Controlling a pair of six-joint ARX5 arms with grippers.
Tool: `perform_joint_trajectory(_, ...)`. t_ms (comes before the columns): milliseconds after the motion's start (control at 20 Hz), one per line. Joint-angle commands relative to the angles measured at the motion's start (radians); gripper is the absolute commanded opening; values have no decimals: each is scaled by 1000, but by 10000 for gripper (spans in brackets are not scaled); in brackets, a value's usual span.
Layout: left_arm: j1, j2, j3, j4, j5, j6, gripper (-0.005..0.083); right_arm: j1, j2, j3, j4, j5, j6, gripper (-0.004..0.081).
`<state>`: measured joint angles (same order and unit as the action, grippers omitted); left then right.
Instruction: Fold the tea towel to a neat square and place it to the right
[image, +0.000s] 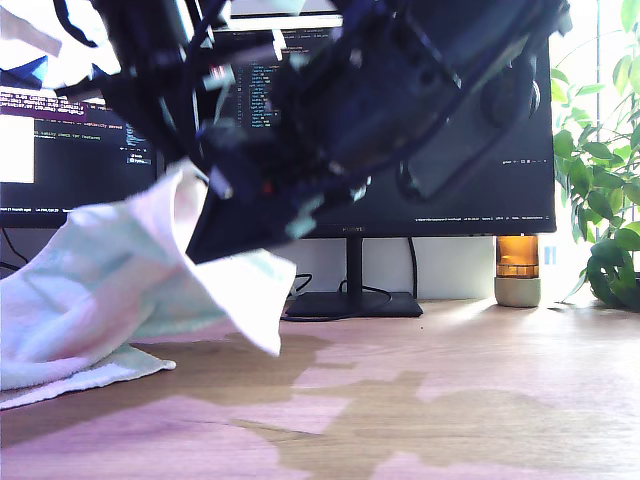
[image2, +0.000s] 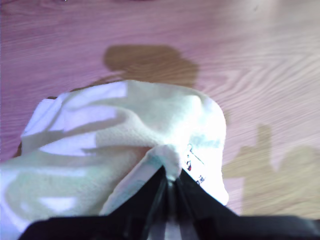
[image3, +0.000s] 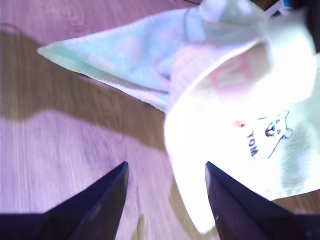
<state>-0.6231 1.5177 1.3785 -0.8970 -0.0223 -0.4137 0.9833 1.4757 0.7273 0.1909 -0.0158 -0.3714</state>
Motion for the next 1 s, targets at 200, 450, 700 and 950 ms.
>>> perform_joint_trajectory(200, 5, -2, -2, 5, 85, -6, -19, 2, 6, -16, 6, 2, -11, 332)
perform_joint_trajectory(450, 8, -23, -2, 0, 99, -5, -19, 2, 26, -16, 6, 51, -30, 335)
perform_joint_trajectory(700, 24, -56, -2, -4, 104, -4, -19, 2, 67, -16, 5, 76, -45, 335)
perform_joint_trajectory(950, 45, -61, -2, -23, 116, 3, -19, 2, 71, -16, 26, 137, -48, 321)
